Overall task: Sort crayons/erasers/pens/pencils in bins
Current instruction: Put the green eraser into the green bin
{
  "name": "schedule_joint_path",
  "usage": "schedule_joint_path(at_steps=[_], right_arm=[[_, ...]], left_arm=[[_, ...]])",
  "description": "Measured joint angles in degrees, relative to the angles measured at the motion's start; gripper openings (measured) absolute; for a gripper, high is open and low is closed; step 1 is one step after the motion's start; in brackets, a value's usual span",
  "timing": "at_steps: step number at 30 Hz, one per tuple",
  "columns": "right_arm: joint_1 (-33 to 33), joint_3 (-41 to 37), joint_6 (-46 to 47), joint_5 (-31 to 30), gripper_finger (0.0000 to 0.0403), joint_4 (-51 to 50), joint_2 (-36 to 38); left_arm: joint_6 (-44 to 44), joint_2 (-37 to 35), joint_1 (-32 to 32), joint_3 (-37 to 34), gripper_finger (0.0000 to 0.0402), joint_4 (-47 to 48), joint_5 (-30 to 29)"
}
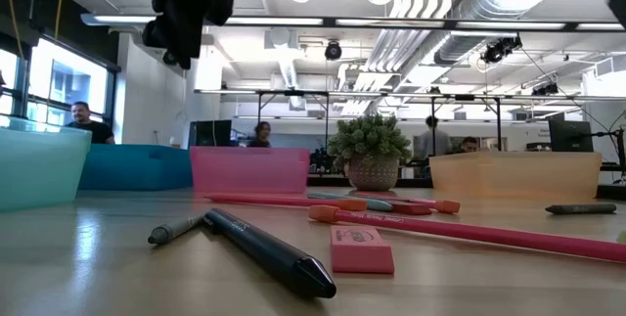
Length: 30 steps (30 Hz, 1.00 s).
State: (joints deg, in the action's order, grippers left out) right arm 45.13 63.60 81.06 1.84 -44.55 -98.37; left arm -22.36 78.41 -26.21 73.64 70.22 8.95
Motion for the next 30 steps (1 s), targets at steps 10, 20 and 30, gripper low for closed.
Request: schedule_joint_path(at_steps=[10, 20, 30], right_arm=[[-7.05, 9.53, -2.48, -12.21, 0.0057, -0.14, 0.09], [-15.18, 15.07, -10.73, -22.48, 0.0057, -0.03, 0.11], [-22.24, 16.28, -20.17, -29.13, 0.0057, 1.73, 0.15]], left_arm=[[-0.02, 0.0, 3.67, 0.0, 0.0145, -0.8, -0.04], [-0.17, 0.0, 8.32, 0.0, 0.0145, -8.75, -0.07], [-8.99, 0.0, 10.55, 0.01, 0.0145, -18.21, -0.13]])
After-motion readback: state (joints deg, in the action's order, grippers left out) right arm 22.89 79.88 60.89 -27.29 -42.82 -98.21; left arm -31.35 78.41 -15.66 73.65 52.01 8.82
